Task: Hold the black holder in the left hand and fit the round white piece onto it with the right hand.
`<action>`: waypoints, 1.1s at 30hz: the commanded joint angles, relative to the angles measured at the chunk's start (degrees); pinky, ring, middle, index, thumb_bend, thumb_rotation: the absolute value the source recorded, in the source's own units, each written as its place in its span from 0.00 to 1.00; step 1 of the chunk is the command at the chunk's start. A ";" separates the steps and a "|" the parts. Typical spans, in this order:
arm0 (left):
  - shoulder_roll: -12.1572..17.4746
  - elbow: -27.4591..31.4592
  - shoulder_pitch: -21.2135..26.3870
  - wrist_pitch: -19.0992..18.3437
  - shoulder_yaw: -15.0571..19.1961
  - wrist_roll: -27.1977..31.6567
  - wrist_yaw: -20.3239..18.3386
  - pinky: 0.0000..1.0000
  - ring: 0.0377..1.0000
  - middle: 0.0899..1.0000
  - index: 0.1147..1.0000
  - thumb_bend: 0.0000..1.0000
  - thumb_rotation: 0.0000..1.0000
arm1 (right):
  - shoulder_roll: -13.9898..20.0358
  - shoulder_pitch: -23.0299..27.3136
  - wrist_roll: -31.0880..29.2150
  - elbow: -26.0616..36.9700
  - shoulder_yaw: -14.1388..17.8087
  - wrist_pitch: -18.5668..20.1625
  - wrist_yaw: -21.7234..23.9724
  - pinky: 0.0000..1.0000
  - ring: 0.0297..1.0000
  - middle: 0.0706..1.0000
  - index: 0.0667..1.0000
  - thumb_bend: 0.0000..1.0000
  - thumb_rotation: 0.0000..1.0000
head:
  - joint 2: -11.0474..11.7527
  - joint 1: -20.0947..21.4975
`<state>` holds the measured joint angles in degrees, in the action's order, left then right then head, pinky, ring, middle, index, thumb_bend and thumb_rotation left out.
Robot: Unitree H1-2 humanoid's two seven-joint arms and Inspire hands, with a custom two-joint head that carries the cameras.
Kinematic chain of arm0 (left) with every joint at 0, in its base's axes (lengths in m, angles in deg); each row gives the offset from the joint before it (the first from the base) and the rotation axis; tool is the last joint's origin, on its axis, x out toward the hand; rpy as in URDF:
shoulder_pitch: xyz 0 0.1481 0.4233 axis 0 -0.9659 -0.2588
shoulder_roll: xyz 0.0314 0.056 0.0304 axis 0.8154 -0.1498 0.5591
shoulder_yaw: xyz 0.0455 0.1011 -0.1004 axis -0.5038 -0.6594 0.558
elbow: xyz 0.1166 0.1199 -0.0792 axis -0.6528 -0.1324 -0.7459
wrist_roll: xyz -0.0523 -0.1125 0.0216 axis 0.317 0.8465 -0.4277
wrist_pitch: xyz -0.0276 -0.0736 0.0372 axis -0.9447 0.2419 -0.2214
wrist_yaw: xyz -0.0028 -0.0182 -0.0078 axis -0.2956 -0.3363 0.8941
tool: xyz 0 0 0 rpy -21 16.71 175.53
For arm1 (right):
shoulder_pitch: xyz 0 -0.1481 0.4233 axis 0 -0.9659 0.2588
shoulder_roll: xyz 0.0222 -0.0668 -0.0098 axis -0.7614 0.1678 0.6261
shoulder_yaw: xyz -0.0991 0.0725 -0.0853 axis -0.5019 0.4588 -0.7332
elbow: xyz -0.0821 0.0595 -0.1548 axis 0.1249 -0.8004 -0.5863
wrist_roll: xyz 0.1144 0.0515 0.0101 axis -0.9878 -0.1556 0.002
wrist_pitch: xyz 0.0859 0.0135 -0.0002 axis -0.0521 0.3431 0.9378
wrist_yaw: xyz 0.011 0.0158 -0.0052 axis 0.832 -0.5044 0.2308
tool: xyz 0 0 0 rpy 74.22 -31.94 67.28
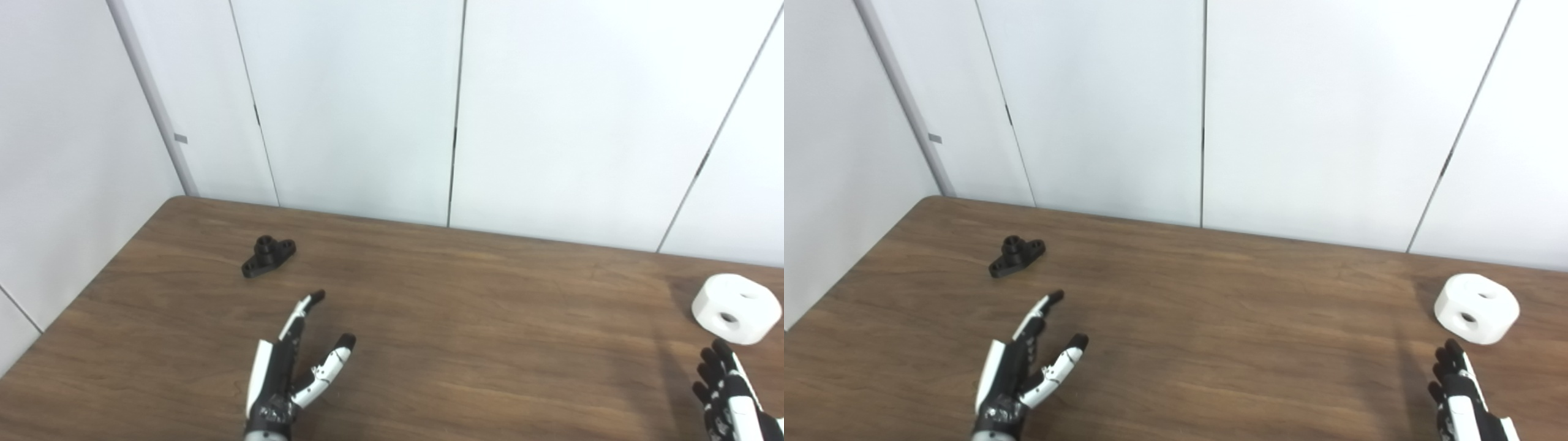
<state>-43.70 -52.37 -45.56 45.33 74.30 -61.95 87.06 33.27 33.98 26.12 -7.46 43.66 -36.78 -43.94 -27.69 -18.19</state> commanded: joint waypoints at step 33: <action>19.37 -13.78 18.49 -18.84 7.50 -17.21 1.29 1.00 1.00 0.94 0.77 0.88 0.36 | 0.46 1.88 0.81 1.59 -0.75 -2.82 0.64 1.00 1.00 1.00 1.00 0.54 0.94 | -0.74 0.46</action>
<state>-26.27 -66.26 -29.48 25.61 81.43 -78.48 86.12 33.45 34.81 27.33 -7.72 42.88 -37.56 -43.66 -28.39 -17.75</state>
